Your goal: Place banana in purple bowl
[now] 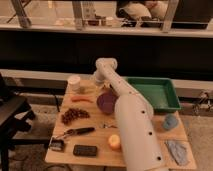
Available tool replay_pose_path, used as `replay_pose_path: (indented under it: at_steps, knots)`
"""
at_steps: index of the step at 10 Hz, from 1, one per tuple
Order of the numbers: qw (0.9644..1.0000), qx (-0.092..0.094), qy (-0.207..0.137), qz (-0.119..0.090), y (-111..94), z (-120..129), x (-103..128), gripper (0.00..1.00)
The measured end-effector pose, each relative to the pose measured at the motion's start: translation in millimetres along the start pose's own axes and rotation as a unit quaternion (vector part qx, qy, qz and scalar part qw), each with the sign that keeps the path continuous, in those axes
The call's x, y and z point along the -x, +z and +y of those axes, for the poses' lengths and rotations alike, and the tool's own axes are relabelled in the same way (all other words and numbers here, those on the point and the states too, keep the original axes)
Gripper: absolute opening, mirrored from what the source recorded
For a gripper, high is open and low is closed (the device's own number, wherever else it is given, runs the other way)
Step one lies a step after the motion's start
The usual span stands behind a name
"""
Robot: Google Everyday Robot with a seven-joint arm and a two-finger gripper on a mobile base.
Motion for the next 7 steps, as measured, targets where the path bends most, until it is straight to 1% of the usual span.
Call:
replay_pose_path:
  at_steps: [1,2,3,4,5,6,7]
  knots:
    - [1.0000,0.005,0.005,-0.002,2.3,1.4,-2.0,0.60]
    - [0.9999,0.009,0.011,-0.004,3.8,3.2,-5.4,0.49]
    - [0.9998,0.010,0.015,-0.005,3.7,3.5,-6.7,0.41]
    - [0.9998,0.010,0.019,-0.005,2.9,3.5,-8.2,0.29]
    - [0.9998,0.008,0.019,-0.004,-0.1,1.9,-7.8,0.21]
    - [0.9998,0.005,0.021,0.000,-4.6,1.8,-11.5,0.11]
    - [0.9997,0.001,0.024,0.001,-11.9,1.7,-13.4,0.03]
